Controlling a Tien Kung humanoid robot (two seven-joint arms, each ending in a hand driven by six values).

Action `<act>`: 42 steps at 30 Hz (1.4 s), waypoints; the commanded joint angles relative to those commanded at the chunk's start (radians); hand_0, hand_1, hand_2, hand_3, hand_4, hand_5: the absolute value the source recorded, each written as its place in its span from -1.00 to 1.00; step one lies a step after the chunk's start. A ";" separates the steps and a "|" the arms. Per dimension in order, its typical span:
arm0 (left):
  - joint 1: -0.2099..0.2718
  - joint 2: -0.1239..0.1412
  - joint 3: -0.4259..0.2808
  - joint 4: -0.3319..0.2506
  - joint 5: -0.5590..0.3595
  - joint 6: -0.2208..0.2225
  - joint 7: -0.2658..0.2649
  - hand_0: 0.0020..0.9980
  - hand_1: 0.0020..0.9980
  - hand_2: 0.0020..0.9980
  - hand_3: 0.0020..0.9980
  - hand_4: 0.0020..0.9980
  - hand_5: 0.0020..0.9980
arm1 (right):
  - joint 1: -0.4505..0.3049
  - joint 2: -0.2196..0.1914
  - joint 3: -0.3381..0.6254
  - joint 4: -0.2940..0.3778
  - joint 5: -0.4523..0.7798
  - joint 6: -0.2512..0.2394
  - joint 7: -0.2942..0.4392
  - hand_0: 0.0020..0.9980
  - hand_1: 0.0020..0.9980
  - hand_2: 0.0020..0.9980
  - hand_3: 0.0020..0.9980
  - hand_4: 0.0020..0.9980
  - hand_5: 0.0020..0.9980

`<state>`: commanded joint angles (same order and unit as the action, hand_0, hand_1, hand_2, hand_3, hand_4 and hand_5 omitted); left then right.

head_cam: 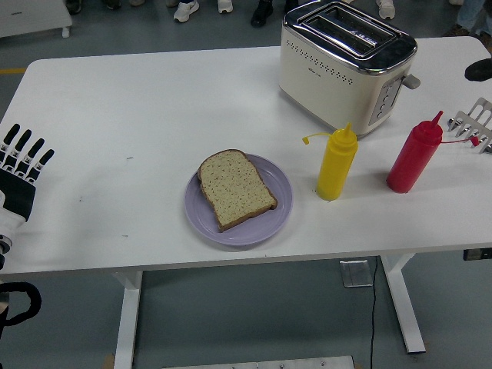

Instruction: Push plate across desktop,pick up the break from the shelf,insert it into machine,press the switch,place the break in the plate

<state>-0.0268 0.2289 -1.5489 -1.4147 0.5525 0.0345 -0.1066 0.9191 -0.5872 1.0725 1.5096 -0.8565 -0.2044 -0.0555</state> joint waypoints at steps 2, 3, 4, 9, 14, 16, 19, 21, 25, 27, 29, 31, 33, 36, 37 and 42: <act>0.002 -0.002 -0.002 0.000 0.000 0.000 0.000 0.59 0.71 0.81 0.71 0.24 1.00 | -0.044 -0.019 0.065 -0.003 0.062 0.001 0.002 0.62 0.56 0.57 0.58 0.04 -0.25; 0.003 -0.002 -0.003 -0.001 0.001 0.000 0.000 0.59 0.71 0.81 0.71 0.24 1.00 | -0.066 -0.027 0.092 -0.005 0.088 0.003 0.003 0.62 0.56 0.57 0.58 0.04 -0.25; 0.004 -0.002 -0.004 -0.001 0.001 0.000 0.000 0.59 0.71 0.81 0.71 0.24 1.00 | -0.087 -0.032 0.120 -0.007 0.116 0.005 0.003 0.62 0.56 0.57 0.58 0.04 -0.25; 0.009 -0.003 -0.011 -0.002 0.002 0.000 0.000 0.59 0.71 0.81 0.71 0.24 1.00 | -0.220 -0.050 0.282 -0.021 0.267 0.021 0.005 0.62 0.55 0.57 0.57 0.00 -0.16; 0.012 -0.004 -0.012 -0.003 0.002 0.000 0.000 0.59 0.70 0.81 0.71 0.24 1.00 | -0.355 -0.038 0.429 -0.030 0.399 0.031 0.019 0.61 0.54 0.56 0.55 -0.06 -0.16; 0.011 -0.004 -0.011 -0.003 0.002 -0.001 0.000 0.59 0.70 0.81 0.71 0.24 1.00 | -0.410 -0.019 0.484 -0.028 0.445 0.042 0.031 0.61 0.54 0.56 0.55 -0.06 -0.16; 0.010 -0.004 -0.011 -0.004 0.002 -0.001 0.000 0.59 0.71 0.81 0.71 0.24 1.00 | -0.489 0.010 0.561 -0.027 0.505 0.058 0.043 0.61 0.54 0.55 0.53 -0.14 -0.11; 0.009 -0.003 -0.010 -0.004 0.002 -0.001 0.000 0.59 0.71 0.81 0.71 0.24 1.00 | -0.541 0.033 0.608 -0.027 0.533 0.073 0.045 0.61 0.54 0.55 0.53 -0.14 -0.11; 0.008 -0.003 -0.011 -0.005 0.002 -0.001 -0.001 0.59 0.71 0.81 0.71 0.24 1.00 | -0.634 0.093 0.691 -0.031 0.563 0.103 0.046 0.63 0.54 0.56 0.55 -0.13 -0.10; 0.006 -0.002 -0.010 -0.006 0.002 -0.001 -0.001 0.59 0.71 0.81 0.71 0.24 1.00 | -0.684 0.129 0.732 -0.035 0.570 0.118 0.046 0.63 0.54 0.56 0.55 -0.13 -0.10; 0.005 -0.002 -0.010 -0.006 0.002 -0.001 -0.001 0.59 0.71 0.81 0.71 0.24 1.00 | -0.725 0.158 0.766 -0.038 0.573 0.129 0.046 0.63 0.54 0.56 0.55 -0.13 -0.10; 0.003 -0.002 -0.009 -0.006 0.002 -0.001 -0.001 0.59 0.71 0.81 0.71 0.24 1.00 | -0.770 0.192 0.795 -0.044 0.573 0.141 0.045 0.64 0.55 0.57 0.55 -0.13 -0.08; 0.002 -0.002 -0.008 -0.006 0.002 -0.001 -0.001 0.59 0.71 0.81 0.71 0.24 1.00 | -0.809 0.219 0.814 -0.049 0.570 0.150 0.045 0.64 0.55 0.57 0.55 -0.13 -0.08; -0.001 -0.002 -0.007 -0.006 0.002 -0.001 -0.001 0.59 0.71 0.81 0.71 0.24 1.00 | -0.852 0.252 0.835 -0.056 0.563 0.162 0.041 0.64 0.55 0.57 0.54 -0.15 -0.03; -0.001 -0.002 -0.007 -0.006 0.002 -0.001 -0.001 0.59 0.71 0.81 0.71 0.24 1.00 | -0.860 0.259 0.839 -0.058 0.562 0.165 0.040 0.64 0.55 0.57 0.54 -0.15 -0.03; -0.003 -0.001 -0.006 -0.006 0.001 -0.001 -0.001 0.59 0.71 0.81 0.71 0.24 1.00 | -0.894 0.310 0.860 -0.068 0.545 0.180 0.030 0.65 0.55 0.57 0.54 -0.16 -0.02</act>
<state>-0.0297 0.2278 -1.5544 -1.4202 0.5540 0.0333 -0.1075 0.0249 -0.2771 1.9324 1.4415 -0.3114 -0.0242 -0.0251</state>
